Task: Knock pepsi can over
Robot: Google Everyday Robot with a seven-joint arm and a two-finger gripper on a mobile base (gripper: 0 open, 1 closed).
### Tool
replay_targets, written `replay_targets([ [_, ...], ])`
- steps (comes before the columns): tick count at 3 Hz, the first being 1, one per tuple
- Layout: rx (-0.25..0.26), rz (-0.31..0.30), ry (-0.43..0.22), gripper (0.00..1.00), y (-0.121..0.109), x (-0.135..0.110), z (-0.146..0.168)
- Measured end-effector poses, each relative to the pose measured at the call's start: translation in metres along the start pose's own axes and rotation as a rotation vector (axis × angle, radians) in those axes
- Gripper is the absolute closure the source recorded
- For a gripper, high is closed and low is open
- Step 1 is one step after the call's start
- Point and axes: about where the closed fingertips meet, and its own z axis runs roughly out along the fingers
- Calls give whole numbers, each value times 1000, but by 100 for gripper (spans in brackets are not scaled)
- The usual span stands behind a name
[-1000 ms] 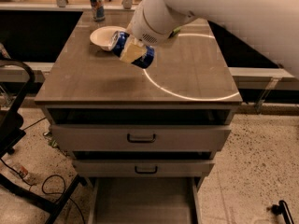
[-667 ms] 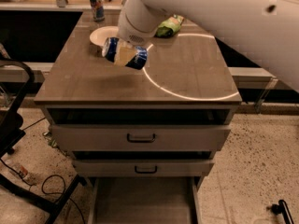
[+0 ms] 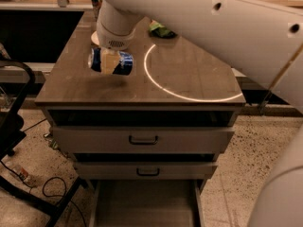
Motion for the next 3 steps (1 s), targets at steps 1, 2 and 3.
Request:
replay_targets([
  [1,-38,-28,-14,100,8,-11,20],
  [2,-67,-42,-26,100,17,-15,39],
  [3,-95,-36,-73,100,26,-20,58],
])
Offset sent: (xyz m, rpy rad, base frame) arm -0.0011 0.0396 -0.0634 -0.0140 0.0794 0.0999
